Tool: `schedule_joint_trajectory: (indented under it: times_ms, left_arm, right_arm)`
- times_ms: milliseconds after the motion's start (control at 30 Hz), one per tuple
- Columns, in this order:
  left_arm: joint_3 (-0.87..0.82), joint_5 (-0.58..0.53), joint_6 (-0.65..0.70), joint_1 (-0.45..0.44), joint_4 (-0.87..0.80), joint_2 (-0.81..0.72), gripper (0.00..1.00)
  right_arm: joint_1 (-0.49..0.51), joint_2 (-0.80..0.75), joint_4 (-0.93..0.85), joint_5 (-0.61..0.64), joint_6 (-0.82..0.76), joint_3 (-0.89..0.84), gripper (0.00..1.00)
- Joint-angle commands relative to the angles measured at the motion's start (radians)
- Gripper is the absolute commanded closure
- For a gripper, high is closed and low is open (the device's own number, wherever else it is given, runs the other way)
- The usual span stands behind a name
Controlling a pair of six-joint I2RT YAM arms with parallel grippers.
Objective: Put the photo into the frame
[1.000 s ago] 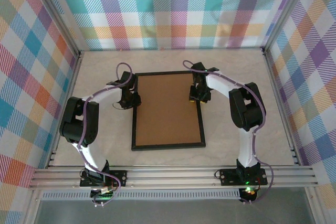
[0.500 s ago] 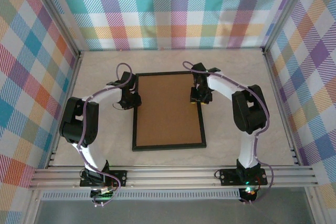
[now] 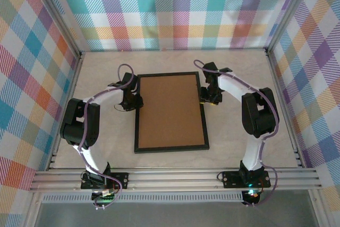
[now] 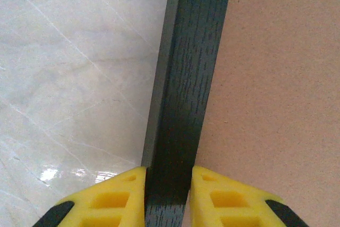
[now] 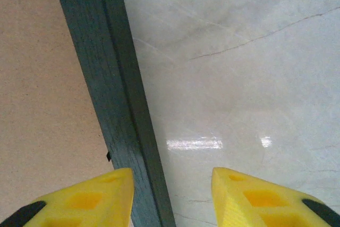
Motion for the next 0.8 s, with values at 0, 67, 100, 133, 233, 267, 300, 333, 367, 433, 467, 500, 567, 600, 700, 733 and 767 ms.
schedule_joint_trajectory:
  times_ms: [0,67,100,133,233,267,300,333,367,433,467,500,567,600,700,733,767]
  left_arm:
    - [-0.024,0.025,-0.007,-0.012,-0.053,-0.01,0.77]
    - [-0.024,0.024,-0.008,-0.012,-0.053,-0.011,0.77]
    - [-0.024,0.025,-0.007,-0.012,-0.053,-0.012,0.77]
    - [-0.025,0.023,-0.007,-0.012,-0.054,-0.013,0.77]
    - [-0.026,0.024,-0.008,-0.012,-0.053,-0.013,0.77]
    - [-0.027,0.024,-0.008,-0.012,-0.052,-0.012,0.77]
    - [-0.028,0.026,-0.009,-0.012,-0.052,-0.011,0.77]
    - [-0.028,0.026,-0.01,-0.012,-0.05,-0.011,0.77]
    - [-0.03,0.028,-0.009,-0.012,-0.049,-0.009,0.77]
    - [-0.03,0.031,-0.012,-0.012,-0.046,-0.006,0.77]
    - [-0.03,0.032,-0.011,-0.012,-0.047,-0.006,0.77]
    - [-0.03,0.032,-0.012,-0.012,-0.047,-0.004,0.77]
    - [-0.028,0.031,-0.011,-0.012,-0.046,-0.004,0.77]
    - [-0.028,0.03,-0.01,-0.012,-0.047,-0.006,0.77]
    - [-0.03,0.028,-0.008,-0.012,-0.049,-0.007,0.77]
    - [-0.028,0.025,-0.007,-0.012,-0.051,-0.007,0.77]
    - [-0.028,0.024,-0.006,-0.012,-0.053,-0.008,0.77]
  right_arm:
    - [0.003,0.038,0.015,-0.029,-0.019,0.009,0.56]
    - [0.002,0.049,0.024,-0.036,-0.017,0.009,0.56]
    - [0.004,0.055,0.024,-0.039,-0.015,0.011,0.56]
    - [0.004,0.061,0.028,-0.044,-0.013,0.01,0.56]
    - [0.004,0.075,0.036,-0.06,-0.012,0.002,0.56]
    - [0.004,0.08,0.041,-0.066,-0.013,-0.002,0.57]
    - [0.003,0.083,0.044,-0.072,-0.013,-0.005,0.56]
    - [0.004,0.087,0.047,-0.081,-0.012,-0.009,0.56]
    - [0.005,0.09,0.049,-0.089,-0.012,-0.013,0.56]
    - [0.008,0.095,0.055,-0.094,-0.013,-0.018,0.56]
    - [0.009,0.099,0.053,-0.093,-0.013,-0.017,0.57]
    - [0.009,0.099,0.051,-0.087,-0.013,-0.015,0.57]
    - [0.009,0.087,0.043,-0.06,-0.017,-0.011,0.57]
    - [0.009,0.08,0.038,-0.042,-0.019,-0.006,0.56]
    - [0.009,0.069,-0.001,0.025,-0.036,0.032,0.56]
    - [0.007,0.07,-0.017,0.055,-0.042,0.049,0.56]
    - [0.006,0.071,-0.029,0.076,-0.047,0.062,0.56]
